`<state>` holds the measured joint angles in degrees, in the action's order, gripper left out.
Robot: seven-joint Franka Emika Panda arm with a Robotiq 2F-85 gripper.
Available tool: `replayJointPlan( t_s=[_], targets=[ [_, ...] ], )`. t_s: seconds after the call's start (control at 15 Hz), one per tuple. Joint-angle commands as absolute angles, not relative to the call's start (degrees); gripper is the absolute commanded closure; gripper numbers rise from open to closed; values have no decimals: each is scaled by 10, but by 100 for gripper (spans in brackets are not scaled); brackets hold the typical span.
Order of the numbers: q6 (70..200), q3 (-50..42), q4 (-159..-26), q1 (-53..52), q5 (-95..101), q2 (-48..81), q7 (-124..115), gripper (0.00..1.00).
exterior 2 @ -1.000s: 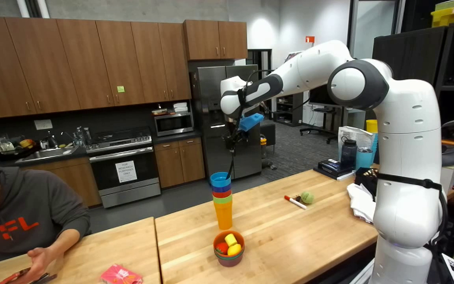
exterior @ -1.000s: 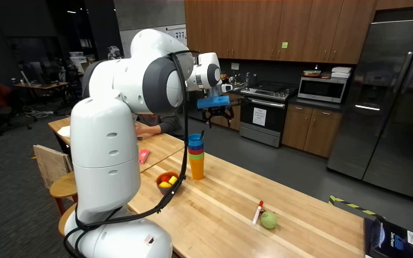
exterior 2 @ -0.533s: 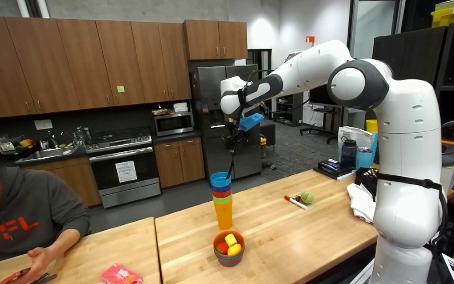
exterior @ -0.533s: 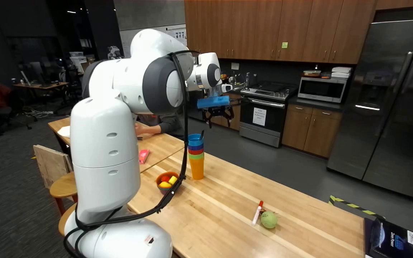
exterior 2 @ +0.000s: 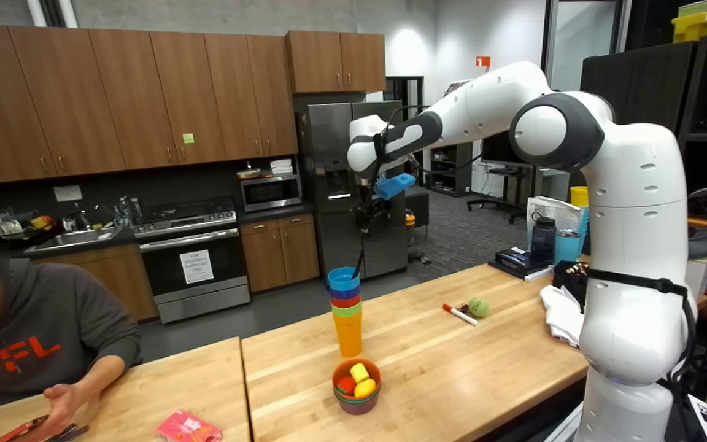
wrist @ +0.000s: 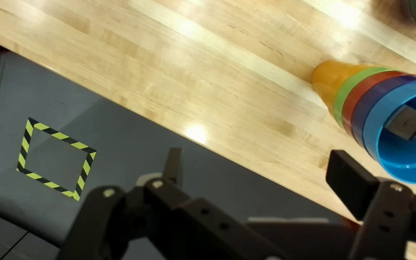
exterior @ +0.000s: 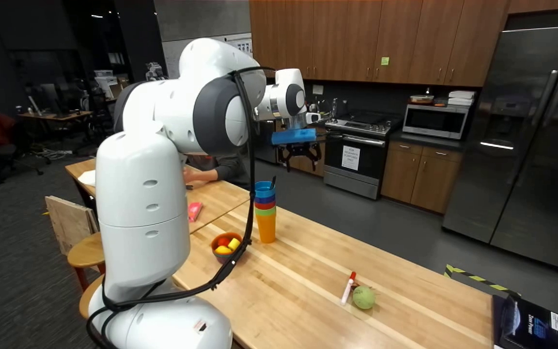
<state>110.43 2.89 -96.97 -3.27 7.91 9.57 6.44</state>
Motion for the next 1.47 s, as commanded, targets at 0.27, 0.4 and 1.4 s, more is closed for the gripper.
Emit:
replayJointPlan(
  t_s=[0.27, 0.4, 1.4],
  targets=[
    [1052, -9, -914, 21, 66, 90, 116, 0],
    [1050, -21, -896, 34, 72, 94, 124, 0],
    [1099, -77, -796, 100, 97, 253, 136, 0]
  ],
)
